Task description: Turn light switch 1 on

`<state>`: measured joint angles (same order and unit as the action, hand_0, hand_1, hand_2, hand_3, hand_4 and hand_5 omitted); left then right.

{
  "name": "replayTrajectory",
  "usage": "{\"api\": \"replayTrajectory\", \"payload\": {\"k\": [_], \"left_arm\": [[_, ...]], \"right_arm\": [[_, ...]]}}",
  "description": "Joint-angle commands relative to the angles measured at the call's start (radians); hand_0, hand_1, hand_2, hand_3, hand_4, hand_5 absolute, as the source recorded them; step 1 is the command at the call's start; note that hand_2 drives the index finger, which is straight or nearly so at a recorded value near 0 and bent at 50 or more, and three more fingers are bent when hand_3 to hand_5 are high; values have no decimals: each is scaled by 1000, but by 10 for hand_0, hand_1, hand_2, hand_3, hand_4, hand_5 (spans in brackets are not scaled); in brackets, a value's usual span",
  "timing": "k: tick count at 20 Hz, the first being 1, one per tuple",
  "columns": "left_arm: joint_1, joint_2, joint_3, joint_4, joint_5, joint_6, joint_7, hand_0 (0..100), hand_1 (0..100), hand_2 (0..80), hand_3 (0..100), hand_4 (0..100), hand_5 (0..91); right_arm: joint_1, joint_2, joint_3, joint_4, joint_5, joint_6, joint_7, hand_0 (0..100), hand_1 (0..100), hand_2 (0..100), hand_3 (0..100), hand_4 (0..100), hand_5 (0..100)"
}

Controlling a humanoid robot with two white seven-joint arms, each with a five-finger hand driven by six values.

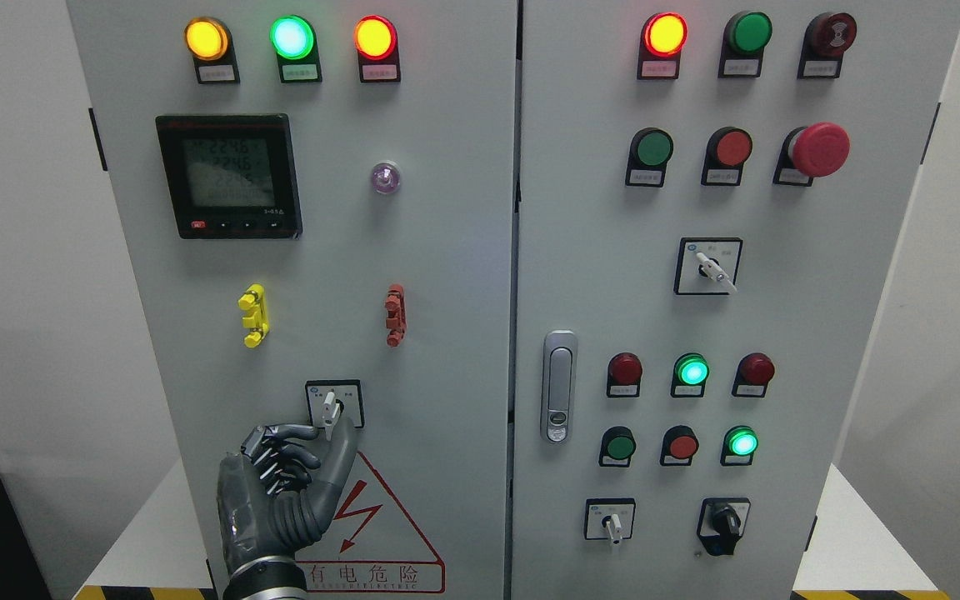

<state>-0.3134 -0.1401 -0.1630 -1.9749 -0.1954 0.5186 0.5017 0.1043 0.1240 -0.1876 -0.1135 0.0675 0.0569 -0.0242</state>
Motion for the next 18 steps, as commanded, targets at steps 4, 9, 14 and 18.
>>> {"api": "replayTrajectory", "payload": {"k": [4, 9, 14, 18], "left_arm": [[-19, -4, 0, 1, 4, 17, -2, 85, 668, 559, 844, 867, 745], [-24, -4, 0, 1, 4, 35, -2, 89, 666, 562, 846, 868, 752], [-30, -4, 0, 1, 5, 44, -2, 92, 659, 566, 848, 871, 755], [-33, -4, 0, 1, 5, 47, -3, 102, 648, 566, 850, 872, 756]], "right_arm": [[0, 0, 0, 0, 0, 0, 3, 0, 0, 0, 0, 0, 0], [0, 0, -1, 0, 0, 0, 3, 0, 0, 0, 0, 0, 0], [0, 0, -1, 0, 0, 0, 3, 0, 0, 0, 0, 0, 0], [0, 0, 0, 0, 0, 0, 3, 0, 0, 0, 0, 0, 0]]}}
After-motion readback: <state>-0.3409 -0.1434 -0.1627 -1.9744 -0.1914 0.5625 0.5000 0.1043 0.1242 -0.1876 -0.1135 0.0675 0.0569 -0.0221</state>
